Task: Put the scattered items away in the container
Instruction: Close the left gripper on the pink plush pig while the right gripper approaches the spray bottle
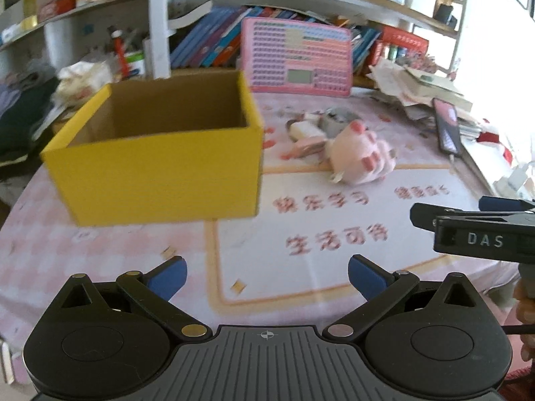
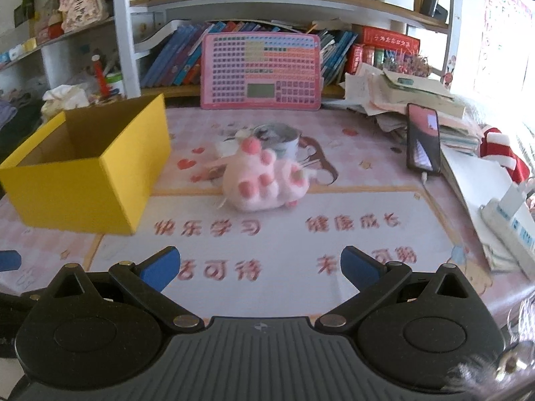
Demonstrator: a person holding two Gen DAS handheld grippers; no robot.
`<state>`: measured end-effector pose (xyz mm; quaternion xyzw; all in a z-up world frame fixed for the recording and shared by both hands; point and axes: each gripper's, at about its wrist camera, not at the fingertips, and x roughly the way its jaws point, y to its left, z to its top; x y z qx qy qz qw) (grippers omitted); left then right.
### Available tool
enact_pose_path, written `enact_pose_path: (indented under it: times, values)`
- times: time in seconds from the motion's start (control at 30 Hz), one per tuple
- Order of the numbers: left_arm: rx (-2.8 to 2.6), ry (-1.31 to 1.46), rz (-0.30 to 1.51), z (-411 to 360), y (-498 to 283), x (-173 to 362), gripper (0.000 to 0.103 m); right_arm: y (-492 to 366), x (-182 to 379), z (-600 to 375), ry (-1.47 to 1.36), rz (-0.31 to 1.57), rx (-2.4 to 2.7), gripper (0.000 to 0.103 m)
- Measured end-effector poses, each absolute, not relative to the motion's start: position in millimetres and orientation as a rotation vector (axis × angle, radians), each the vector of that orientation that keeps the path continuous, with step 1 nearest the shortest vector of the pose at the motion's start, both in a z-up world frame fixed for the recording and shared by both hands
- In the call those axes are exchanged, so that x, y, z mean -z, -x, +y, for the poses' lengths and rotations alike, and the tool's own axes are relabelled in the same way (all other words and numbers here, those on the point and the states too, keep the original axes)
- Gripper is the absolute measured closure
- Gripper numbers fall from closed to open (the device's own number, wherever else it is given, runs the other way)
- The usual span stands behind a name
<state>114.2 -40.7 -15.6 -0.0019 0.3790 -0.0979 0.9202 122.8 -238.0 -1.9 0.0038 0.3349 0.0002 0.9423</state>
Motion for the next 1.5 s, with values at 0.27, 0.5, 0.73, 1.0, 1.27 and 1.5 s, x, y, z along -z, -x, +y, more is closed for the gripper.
enact_pose_path:
  times: [0.27, 0.5, 0.73, 1.0, 1.27, 1.5]
  values:
    - [0.258, -0.036, 0.785, -77, -145, 11, 0.000, -157, -1, -267, -0.030, 0.690, -0.008, 0.000]
    - [0.243, -0.070, 0.819, -97, -172, 11, 0.000, -197, 5, -281, -0.054, 0.727, -0.060, 0.000]
    - [0.287, -0.099, 0.824, -129, -198, 13, 0.000, -230, 8, -299, -0.055, 0.731, -0.117, 0.000]
    - [0.286, -0.113, 0.843, -160, -240, 21, 0.001, -261, 11, -340, -0.133, 0.726, -0.101, 0.000]
    - [0.296, -0.103, 0.876, -180, -276, 32, 0.001, -285, 17, -366, -0.172, 0.735, -0.080, 0.000]
    - [0.284, -0.040, 0.910, -185, -302, 45, 0.001, -298, 26, -378, -0.194, 0.762, -0.082, 0.000]
